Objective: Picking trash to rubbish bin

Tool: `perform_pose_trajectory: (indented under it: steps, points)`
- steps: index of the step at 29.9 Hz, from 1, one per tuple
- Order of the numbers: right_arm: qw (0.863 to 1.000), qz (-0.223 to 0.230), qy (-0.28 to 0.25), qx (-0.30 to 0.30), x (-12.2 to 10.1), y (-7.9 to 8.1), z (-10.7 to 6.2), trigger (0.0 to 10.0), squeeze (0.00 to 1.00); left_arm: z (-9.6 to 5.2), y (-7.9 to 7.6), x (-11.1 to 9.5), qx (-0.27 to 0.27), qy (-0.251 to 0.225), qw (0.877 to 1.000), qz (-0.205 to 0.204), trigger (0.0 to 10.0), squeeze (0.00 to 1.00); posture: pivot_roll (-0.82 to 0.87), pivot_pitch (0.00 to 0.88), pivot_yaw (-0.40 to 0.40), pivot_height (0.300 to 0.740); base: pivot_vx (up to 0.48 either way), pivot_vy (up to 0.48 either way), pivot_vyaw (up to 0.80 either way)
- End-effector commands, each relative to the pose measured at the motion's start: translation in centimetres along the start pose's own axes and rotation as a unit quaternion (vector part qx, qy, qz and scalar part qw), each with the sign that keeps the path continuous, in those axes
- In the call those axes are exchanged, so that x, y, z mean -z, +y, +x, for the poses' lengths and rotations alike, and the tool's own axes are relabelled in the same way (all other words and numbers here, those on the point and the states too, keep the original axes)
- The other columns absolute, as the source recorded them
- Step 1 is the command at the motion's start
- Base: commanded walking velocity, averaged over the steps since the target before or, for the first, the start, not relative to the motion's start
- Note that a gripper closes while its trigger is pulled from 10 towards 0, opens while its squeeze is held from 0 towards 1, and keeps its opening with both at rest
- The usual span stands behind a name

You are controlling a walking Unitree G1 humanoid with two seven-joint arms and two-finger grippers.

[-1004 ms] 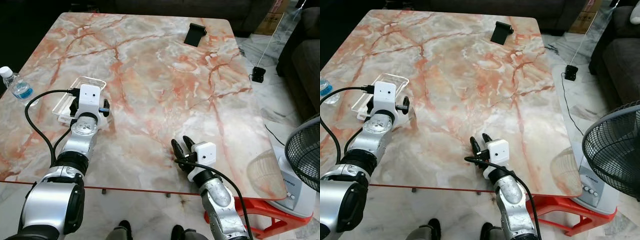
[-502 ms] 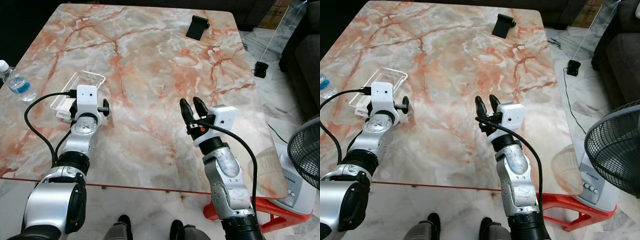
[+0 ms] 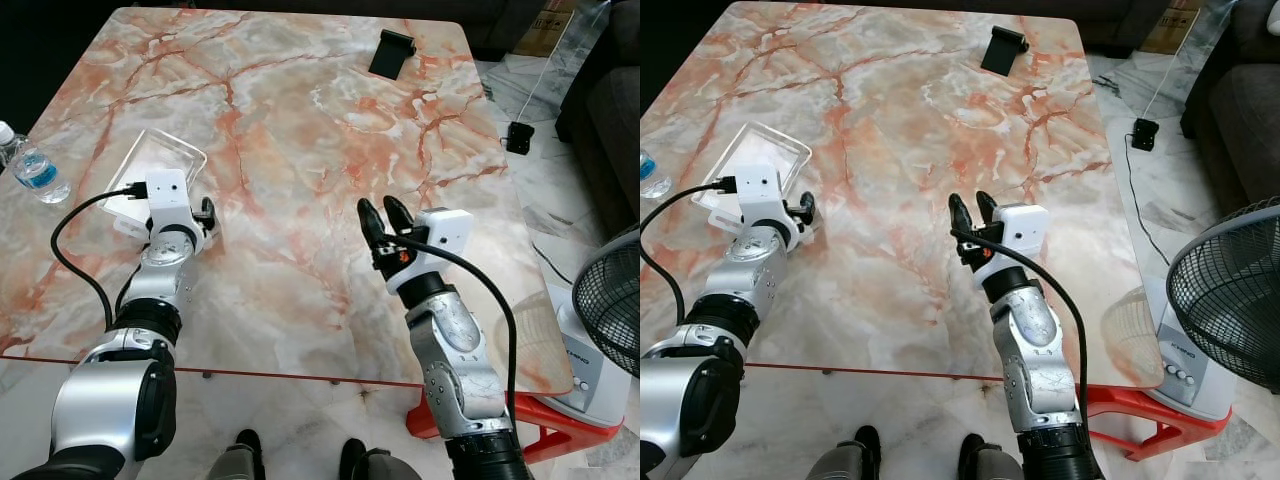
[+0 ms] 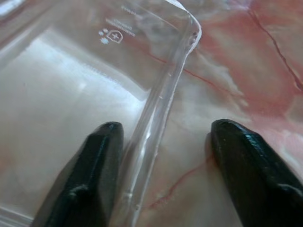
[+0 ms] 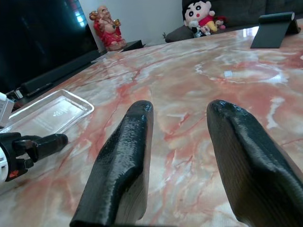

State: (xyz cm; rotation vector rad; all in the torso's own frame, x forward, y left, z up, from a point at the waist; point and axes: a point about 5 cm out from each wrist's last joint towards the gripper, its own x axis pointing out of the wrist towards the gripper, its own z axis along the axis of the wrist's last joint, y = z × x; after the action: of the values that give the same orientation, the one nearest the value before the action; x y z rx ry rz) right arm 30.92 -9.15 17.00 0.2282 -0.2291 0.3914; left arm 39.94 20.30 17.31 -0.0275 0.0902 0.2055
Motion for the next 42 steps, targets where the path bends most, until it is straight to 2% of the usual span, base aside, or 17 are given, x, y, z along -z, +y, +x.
perform_pose_trajectory:
  steps: [1,13,21,31,36,37,38,40,42]
  points:
    - [1.000,0.002,-0.008,-0.005,-0.5,0.2,0.1,10.0,0.00,-0.3,0.1,2.3,-0.001,0.059,0.998,-0.020,0.0,0.00,-0.03,0.228,-0.062,0.740,0.000,0.000,0.00]
    - [1.000,0.003,-0.012,-0.010,-0.6,0.2,0.9,10.0,0.00,-0.3,-0.2,2.0,0.008,0.059,0.998,-0.030,0.0,0.00,-0.03,0.166,-0.051,0.740,0.000,0.000,0.00]
    - [1.000,0.000,-0.021,-0.011,-0.6,0.2,1.8,10.0,0.00,-1.3,-0.6,3.8,0.040,0.077,0.996,0.026,0.0,0.00,0.00,0.083,-0.027,0.740,0.000,0.000,0.00]
    - [0.999,0.001,-0.038,-0.007,-0.6,0.3,3.2,10.0,0.00,-2.8,-0.8,4.3,0.055,0.037,0.997,0.025,0.0,0.00,0.03,0.030,0.001,0.740,0.000,0.000,0.00]
    - [0.999,0.003,-0.045,-0.002,-0.6,0.3,3.6,10.0,0.00,-3.3,-1.8,4.0,0.068,0.009,0.996,0.051,0.0,0.00,0.02,0.005,0.019,0.740,0.000,0.000,0.00]
    - [0.999,0.003,-0.046,-0.001,-0.5,0.2,3.7,10.0,0.00,-3.4,-2.2,3.4,0.070,-0.018,0.994,0.076,7.3,0.00,0.02,0.000,0.025,0.740,0.000,0.000,0.00]
    - [0.999,0.003,-0.047,0.002,-0.5,0.2,3.8,10.0,0.00,-3.6,-2.6,2.8,0.074,-0.045,0.993,0.085,10.0,0.00,0.02,0.000,0.026,0.740,0.000,0.000,0.00]
    - [0.999,0.003,-0.047,0.004,-0.4,0.1,3.8,10.0,0.00,-3.7,-2.9,2.3,0.075,-0.063,0.991,0.088,10.0,0.00,0.02,0.000,0.029,0.740,0.000,0.000,0.00]
    - [0.999,0.003,-0.045,0.007,-0.1,0.0,3.7,10.0,0.00,-4.1,-3.4,1.6,0.083,-0.101,0.985,0.108,10.0,0.00,0.02,0.000,0.030,0.740,0.000,0.000,0.00]
